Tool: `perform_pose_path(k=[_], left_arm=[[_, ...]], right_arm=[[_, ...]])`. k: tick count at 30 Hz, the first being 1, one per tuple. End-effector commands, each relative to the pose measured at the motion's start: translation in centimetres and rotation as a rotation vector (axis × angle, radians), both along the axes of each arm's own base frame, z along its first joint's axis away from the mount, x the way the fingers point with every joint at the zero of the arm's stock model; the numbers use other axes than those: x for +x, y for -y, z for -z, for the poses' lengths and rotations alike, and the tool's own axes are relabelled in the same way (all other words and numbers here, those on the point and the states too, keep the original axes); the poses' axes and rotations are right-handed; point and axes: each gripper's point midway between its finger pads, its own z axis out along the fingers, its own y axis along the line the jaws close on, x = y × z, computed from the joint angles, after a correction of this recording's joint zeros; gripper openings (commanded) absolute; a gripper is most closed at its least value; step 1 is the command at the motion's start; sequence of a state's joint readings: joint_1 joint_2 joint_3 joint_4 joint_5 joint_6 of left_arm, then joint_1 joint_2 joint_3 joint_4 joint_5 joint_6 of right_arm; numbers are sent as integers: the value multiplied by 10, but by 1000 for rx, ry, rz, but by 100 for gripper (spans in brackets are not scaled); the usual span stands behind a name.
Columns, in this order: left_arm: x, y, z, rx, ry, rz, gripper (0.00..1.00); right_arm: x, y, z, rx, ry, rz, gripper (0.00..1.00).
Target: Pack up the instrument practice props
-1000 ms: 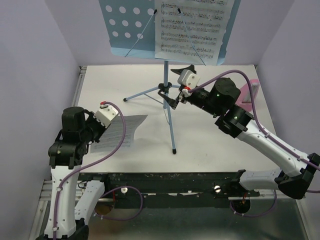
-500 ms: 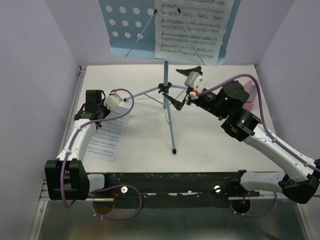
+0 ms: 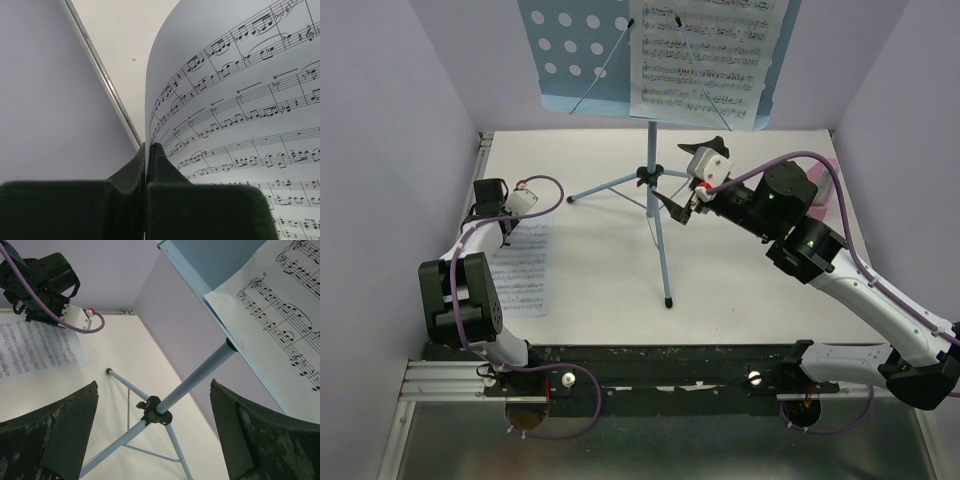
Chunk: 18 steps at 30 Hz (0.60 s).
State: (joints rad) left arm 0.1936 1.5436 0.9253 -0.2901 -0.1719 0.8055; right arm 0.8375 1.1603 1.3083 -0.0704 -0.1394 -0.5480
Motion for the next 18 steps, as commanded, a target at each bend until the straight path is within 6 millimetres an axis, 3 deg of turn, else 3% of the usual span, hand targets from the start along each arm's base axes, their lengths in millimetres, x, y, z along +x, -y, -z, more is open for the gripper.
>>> perform_pose_path(k=[1,5,11,18], left_arm=[[30,-13,-12,43,77,46,0],[43,-14,-9,42,68,63,0],[46,-14,-3,2,45,22,0],[30,-13,1,-38,11,-44,0]], right_arm=[[9,9,-4,-17,-6,48,100],[9,8,-2,-18,-23,44,100],[10,10,-3,-28,-22,49,100],[10,10,-1,-34,-17,48,100]])
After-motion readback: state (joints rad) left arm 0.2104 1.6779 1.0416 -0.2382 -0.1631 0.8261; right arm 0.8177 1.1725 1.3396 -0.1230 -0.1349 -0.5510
